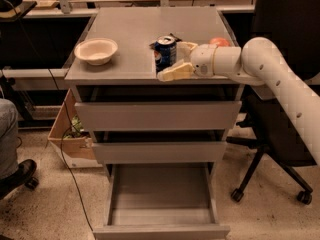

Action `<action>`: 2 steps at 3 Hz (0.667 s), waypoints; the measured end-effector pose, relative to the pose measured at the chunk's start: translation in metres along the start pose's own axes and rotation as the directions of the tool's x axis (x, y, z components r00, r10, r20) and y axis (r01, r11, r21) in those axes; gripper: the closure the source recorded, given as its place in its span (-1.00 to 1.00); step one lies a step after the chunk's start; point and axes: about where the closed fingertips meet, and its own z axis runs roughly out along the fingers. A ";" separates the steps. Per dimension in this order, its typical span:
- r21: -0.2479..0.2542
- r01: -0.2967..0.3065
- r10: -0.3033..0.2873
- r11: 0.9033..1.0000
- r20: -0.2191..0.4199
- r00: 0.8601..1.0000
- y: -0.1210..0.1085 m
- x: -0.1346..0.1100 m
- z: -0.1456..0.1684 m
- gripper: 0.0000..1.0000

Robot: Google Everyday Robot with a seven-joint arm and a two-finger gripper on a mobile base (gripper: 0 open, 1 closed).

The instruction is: Pick pepsi can from bottom drawer and place on counter

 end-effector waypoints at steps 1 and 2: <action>0.010 -0.002 0.002 1.000 0.001 1.000 -0.003 0.000 -0.006 -1.00; 0.025 0.009 -0.009 1.000 0.007 1.000 -0.008 -0.006 -0.019 -1.00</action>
Offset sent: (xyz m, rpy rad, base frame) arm -0.0036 -0.0403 0.0209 0.0036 -0.0355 -0.0470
